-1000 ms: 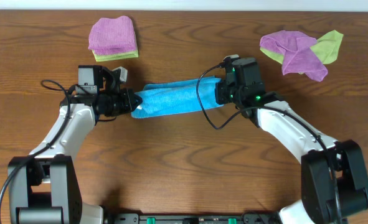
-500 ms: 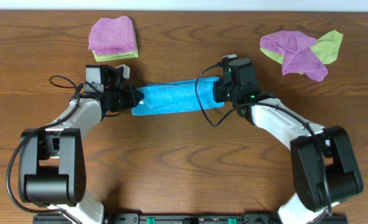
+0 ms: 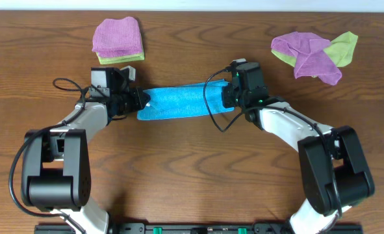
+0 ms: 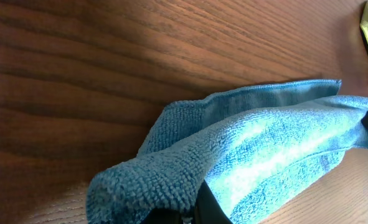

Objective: Fold the cloth

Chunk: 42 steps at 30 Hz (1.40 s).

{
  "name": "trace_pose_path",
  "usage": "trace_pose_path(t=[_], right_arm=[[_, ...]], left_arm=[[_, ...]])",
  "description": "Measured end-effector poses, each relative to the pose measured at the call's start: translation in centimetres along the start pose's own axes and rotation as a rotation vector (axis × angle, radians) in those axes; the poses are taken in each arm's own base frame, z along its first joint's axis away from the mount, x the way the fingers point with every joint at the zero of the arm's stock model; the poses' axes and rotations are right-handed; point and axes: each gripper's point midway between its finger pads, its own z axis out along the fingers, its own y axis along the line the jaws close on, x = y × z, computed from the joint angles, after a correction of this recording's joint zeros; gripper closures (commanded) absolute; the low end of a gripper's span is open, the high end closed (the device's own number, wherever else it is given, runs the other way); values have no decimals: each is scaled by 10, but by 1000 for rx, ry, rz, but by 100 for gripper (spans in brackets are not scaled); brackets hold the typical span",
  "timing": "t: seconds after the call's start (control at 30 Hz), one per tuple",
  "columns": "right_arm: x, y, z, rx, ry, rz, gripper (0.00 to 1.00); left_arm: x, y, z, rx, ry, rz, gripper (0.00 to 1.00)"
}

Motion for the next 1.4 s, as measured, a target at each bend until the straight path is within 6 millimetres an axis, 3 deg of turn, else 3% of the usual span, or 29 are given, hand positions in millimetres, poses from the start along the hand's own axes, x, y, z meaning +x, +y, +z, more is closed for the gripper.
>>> trace_pose_path(t=[0.1, 0.3, 0.33, 0.5, 0.57, 0.63, 0.8, 1.0, 1.17, 1.4], right_arm=[[-2, 0, 0, 1, -9, -5, 94], [-16, -3, -1, 25, -65, -30, 49], [-18, -3, -1, 26, -74, -29, 48], [-20, -5, -1, 35, -83, -35, 45], [-17, -5, -1, 37, -72, -34, 45], [-14, -6, -2, 40, -55, -30, 45], [-19, -5, -18, 39, -58, 3, 41], [-28, -2, -51, 35, -65, 70, 34], [-15, -4, -64, 47, -4, 148, 33], [6, 5, -66, 5, 89, 258, 32]], left_arm=[[0, 1, 0, -9, -3, 2, 94], [-3, 6, 0, -39, -15, -2, 83], [-3, 7, 0, -42, -16, -5, 80], [-4, 9, -1, -47, -21, -6, 25], [-4, 10, -1, -50, -22, -13, 11], [-6, 9, -3, -51, -27, -18, 3], [-16, -2, -15, -41, -66, 9, 4], [-25, -23, -43, -26, -112, 34, 4], [-24, -33, -55, -11, -113, 26, 3], [-17, -41, -52, 19, -84, -34, 1]])
